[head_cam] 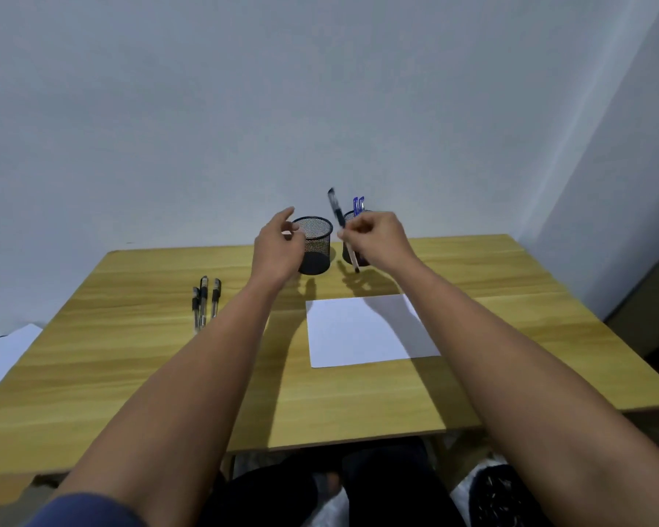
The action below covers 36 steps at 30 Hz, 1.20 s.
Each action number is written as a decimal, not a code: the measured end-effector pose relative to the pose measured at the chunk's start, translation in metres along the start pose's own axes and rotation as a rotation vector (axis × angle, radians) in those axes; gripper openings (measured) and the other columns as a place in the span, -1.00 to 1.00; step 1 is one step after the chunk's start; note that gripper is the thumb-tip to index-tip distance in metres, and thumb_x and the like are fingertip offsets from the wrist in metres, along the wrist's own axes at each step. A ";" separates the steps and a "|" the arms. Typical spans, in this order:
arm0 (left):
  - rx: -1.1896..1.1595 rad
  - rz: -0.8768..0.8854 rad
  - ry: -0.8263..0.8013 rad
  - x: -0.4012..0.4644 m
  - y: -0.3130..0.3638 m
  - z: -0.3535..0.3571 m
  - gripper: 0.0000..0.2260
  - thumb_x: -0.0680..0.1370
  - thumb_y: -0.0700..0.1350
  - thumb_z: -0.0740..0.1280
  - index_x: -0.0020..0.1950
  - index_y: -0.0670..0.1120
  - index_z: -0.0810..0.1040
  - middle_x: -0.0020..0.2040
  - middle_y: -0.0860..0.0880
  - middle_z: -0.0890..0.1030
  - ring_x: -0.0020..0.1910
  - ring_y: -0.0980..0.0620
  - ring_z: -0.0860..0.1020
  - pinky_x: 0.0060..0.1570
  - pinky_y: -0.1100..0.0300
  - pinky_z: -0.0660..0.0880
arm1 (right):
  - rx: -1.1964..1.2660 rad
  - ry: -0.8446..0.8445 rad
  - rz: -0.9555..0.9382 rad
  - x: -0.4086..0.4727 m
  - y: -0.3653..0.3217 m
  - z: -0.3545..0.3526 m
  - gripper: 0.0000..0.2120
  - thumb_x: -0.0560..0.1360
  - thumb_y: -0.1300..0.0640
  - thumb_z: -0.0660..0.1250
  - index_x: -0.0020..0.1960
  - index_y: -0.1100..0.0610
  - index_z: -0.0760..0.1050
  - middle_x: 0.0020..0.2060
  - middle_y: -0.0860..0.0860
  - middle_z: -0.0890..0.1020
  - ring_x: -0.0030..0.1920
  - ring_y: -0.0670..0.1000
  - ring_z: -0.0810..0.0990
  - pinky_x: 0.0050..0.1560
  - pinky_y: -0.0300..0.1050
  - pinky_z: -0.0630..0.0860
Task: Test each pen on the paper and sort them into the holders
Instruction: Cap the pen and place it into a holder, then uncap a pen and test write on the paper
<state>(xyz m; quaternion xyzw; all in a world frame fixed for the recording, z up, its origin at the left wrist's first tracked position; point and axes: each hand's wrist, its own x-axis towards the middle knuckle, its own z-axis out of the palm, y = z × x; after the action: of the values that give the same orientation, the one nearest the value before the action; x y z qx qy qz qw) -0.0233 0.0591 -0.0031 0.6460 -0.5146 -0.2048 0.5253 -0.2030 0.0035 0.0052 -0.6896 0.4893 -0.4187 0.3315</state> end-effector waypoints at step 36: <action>0.742 -0.061 -0.097 0.034 -0.108 -0.121 -0.73 0.59 -0.01 0.33 0.29 0.08 0.60 0.32 -0.02 0.58 0.27 -0.11 0.52 0.20 -0.11 0.51 | -0.342 -0.267 -0.040 0.014 -0.064 0.128 -0.88 0.49 0.12 0.45 -0.24 0.03 0.63 -0.17 0.01 0.78 -0.06 0.10 0.75 -0.01 -0.06 0.66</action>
<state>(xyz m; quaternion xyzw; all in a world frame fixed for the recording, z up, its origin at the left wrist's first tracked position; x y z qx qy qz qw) 0.1359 0.0764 -0.0460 0.7970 -0.5586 -0.0503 0.2244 -0.0599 0.0153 0.0096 -0.7946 0.4913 -0.2410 0.2630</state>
